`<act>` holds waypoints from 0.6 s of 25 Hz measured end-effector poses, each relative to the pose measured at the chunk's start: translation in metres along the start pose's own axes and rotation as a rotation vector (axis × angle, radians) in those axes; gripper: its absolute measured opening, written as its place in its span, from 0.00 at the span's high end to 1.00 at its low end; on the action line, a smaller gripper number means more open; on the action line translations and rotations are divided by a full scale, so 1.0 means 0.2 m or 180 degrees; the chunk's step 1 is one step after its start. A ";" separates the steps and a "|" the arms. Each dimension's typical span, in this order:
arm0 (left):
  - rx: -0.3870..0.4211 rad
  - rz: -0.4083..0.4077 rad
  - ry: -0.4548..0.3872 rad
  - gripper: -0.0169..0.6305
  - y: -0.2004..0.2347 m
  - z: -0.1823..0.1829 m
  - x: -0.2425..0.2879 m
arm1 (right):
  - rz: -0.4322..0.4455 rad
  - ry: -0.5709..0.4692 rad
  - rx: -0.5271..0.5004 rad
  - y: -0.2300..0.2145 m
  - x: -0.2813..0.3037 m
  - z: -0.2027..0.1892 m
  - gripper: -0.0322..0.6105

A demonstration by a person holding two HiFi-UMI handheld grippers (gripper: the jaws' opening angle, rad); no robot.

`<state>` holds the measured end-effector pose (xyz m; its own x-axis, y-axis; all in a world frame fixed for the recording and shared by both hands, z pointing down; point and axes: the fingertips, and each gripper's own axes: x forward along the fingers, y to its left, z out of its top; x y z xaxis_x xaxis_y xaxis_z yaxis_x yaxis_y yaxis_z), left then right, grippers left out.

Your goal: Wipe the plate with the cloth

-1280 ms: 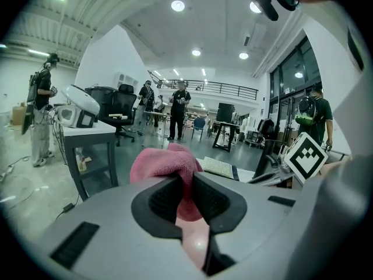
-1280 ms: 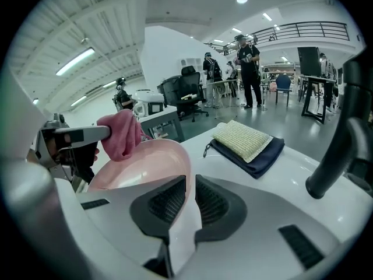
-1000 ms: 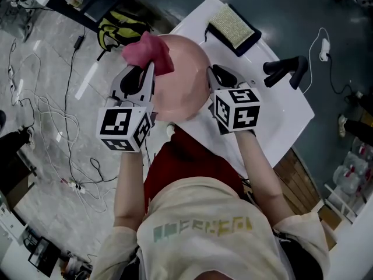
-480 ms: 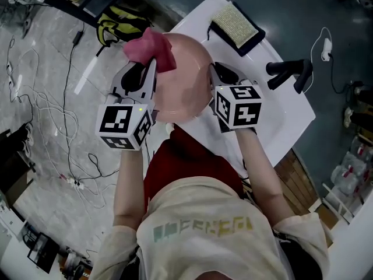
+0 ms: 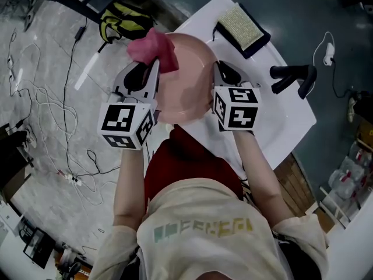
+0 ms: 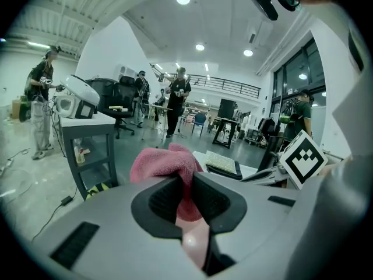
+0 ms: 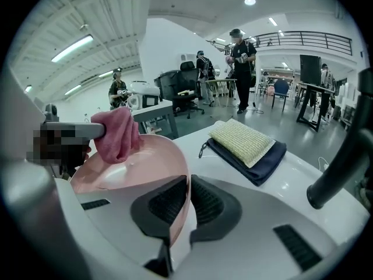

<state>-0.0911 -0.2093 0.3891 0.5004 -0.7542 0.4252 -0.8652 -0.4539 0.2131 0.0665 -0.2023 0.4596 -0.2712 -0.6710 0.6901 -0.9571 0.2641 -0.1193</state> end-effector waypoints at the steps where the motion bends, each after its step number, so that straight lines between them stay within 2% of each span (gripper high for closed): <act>1: 0.0001 0.0003 0.0007 0.88 0.00 0.00 0.00 | -0.0015 -0.0012 -0.0006 0.00 0.00 0.00 0.89; 11: 0.0087 -0.0043 0.0115 0.88 -0.02 0.02 -0.03 | -0.0106 -0.0069 -0.0044 0.03 0.00 0.02 0.89; 15: 0.0189 -0.0157 0.0186 0.88 -0.08 0.05 -0.02 | -0.0139 -0.0086 -0.0045 0.03 -0.02 0.02 0.89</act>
<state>-0.0782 -0.2032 0.3757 0.5382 -0.7021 0.4663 -0.8352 -0.5185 0.1832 0.0614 -0.2016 0.4534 -0.2320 -0.7006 0.6747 -0.9666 0.2438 -0.0792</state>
